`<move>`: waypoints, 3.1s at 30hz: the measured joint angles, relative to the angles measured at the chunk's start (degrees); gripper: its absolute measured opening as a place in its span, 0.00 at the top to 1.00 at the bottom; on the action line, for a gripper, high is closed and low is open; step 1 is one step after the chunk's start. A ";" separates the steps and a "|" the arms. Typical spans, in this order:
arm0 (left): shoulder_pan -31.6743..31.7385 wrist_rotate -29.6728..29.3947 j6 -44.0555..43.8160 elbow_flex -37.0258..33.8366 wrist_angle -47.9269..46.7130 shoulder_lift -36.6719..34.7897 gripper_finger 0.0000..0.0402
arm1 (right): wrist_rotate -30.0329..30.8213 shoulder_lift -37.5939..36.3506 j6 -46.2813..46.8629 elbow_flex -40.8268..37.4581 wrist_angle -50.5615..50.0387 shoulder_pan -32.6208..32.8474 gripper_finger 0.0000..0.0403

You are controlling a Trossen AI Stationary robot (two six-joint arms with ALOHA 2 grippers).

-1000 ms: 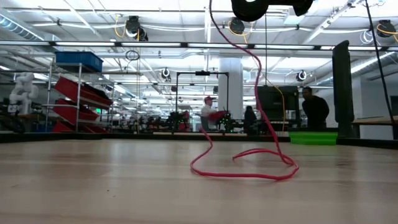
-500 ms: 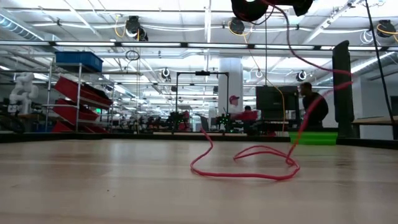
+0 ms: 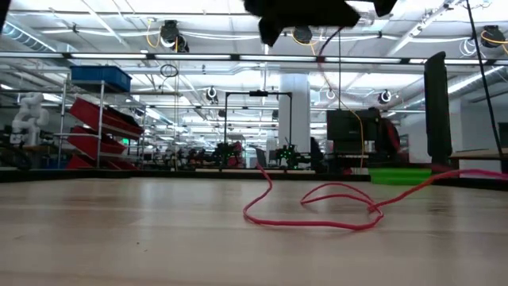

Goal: Coil cords
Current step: Uncoil the red wire from the spool

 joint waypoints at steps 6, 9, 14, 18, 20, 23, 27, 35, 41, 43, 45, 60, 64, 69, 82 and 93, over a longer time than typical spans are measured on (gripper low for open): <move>1.61 -0.05 -5.83 -0.02 -13.04 -0.58 1.00 | -2.21 -2.32 -0.01 -0.02 -1.91 0.02 1.00; 2.15 -0.02 -8.01 -0.02 -19.26 -0.58 1.00 | -3.72 -4.40 1.29 -0.02 -3.43 0.36 1.00; 2.59 0.00 -12.04 -0.02 -26.08 -0.80 0.96 | -4.53 -7.64 2.68 -0.02 -6.38 2.12 1.00; 2.43 1.28 -12.32 -0.02 -26.47 -1.04 0.86 | -4.50 -9.51 2.78 -0.02 -8.78 3.38 1.00; 2.24 1.35 -12.31 -0.02 -26.89 -1.18 0.81 | -4.52 -10.26 2.86 -0.02 -9.77 3.79 1.00; 2.04 1.28 -12.36 -0.02 -27.35 -1.38 0.77 | -4.51 -11.46 4.18 -0.02 -11.48 4.29 1.00; 1.82 1.24 -12.87 -0.02 -27.50 -1.83 0.74 | -4.52 -12.51 4.54 -0.02 -12.21 4.57 1.00; 1.52 1.08 -15.29 -0.02 -31.60 -3.29 0.74 | -4.56 -12.94 6.05 -0.02 -15.12 4.57 1.00; 1.52 -2.10 -16.37 0.02 -33.43 -4.53 0.74 | -4.55 -12.94 6.23 -0.02 -15.17 4.57 1.00; 1.58 -3.33 -17.25 0.02 -33.20 -5.47 0.74 | -4.55 -12.93 6.32 -0.02 -15.15 4.57 1.00; 1.74 -4.26 -18.57 0.02 -33.09 -6.46 0.74 | -4.55 -12.92 6.40 -0.02 -15.20 4.57 1.00; 0.53 -12.13 -16.15 0.02 -13.57 -8.36 0.74 | -4.57 -12.85 6.43 -0.02 -13.84 4.55 1.00; -0.32 -12.60 -12.61 0.03 -10.73 -8.19 0.71 | -4.55 -12.85 6.43 -0.02 -13.84 4.55 1.00; -0.67 -12.64 -11.19 0.02 -6.68 -7.22 0.60 | -4.55 -12.83 6.42 -0.02 -13.84 4.52 1.00; -0.54 -14.53 -4.18 0.00 2.34 -0.52 0.45 | -4.59 -12.22 6.69 -0.02 -13.77 4.52 1.00; -0.71 -18.33 0.28 -0.02 3.73 -0.52 0.45 | -4.60 -12.22 6.13 -0.02 -13.87 4.51 1.00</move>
